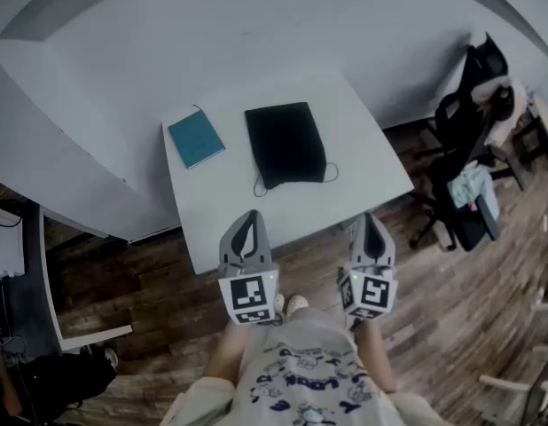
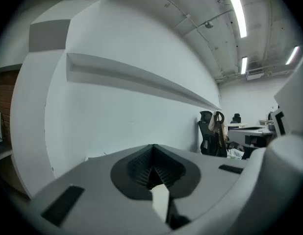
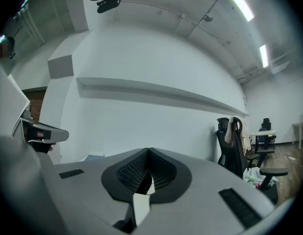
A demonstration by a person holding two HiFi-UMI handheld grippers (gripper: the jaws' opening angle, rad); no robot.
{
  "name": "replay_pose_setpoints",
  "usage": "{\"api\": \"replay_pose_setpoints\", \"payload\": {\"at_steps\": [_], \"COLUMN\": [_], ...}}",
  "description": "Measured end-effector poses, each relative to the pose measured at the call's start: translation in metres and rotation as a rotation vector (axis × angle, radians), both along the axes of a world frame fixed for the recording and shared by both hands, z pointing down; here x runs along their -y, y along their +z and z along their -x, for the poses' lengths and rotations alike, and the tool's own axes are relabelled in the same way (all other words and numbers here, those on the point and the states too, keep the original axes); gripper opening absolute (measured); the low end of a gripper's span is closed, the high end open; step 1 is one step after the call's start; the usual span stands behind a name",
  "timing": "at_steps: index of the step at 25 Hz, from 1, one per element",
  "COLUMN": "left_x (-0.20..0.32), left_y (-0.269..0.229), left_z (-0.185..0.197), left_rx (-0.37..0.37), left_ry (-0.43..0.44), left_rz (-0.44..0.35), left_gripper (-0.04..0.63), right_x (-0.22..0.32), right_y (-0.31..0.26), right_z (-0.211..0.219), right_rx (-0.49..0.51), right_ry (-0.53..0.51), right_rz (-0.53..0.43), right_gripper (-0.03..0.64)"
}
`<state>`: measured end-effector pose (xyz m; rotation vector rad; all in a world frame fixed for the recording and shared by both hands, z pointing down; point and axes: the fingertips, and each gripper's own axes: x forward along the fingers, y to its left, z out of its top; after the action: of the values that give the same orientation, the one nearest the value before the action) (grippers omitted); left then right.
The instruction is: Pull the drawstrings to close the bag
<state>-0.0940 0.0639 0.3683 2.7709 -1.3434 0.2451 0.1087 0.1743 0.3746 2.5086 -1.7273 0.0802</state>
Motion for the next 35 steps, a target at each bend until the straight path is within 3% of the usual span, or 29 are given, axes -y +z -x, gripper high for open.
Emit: {"api": "replay_pose_setpoints", "payload": {"at_steps": [4,16,21,29,35], "left_x": [-0.002,0.001,0.004,0.011,0.04], "left_y": [-0.002,0.006,0.019,0.037,0.055], "left_z": [-0.003,-0.016,-0.019,-0.016,-0.019], "left_rx": [-0.036,0.003,0.053,0.079,0.117], "left_ry": [-0.013,-0.02,-0.04,-0.101,-0.112], "left_rz": [0.025,0.029,0.02,0.078,0.111], "left_gripper": [-0.002,-0.002,-0.002,-0.002,-0.002], "right_x": [-0.001,0.008,0.015,0.031,0.058], "right_y": [-0.002,0.013,0.023,0.039,0.052], "right_z": [-0.004,-0.015,-0.021,-0.027,-0.039], "right_rx": [-0.004,-0.005,-0.02,-0.057,-0.026], "right_ry": [0.011,-0.019,-0.045,-0.097,-0.09], "right_rz": [-0.035,0.0,0.031,0.079,0.136], "right_gripper": [0.002,0.002,0.002,0.002,0.002]}}
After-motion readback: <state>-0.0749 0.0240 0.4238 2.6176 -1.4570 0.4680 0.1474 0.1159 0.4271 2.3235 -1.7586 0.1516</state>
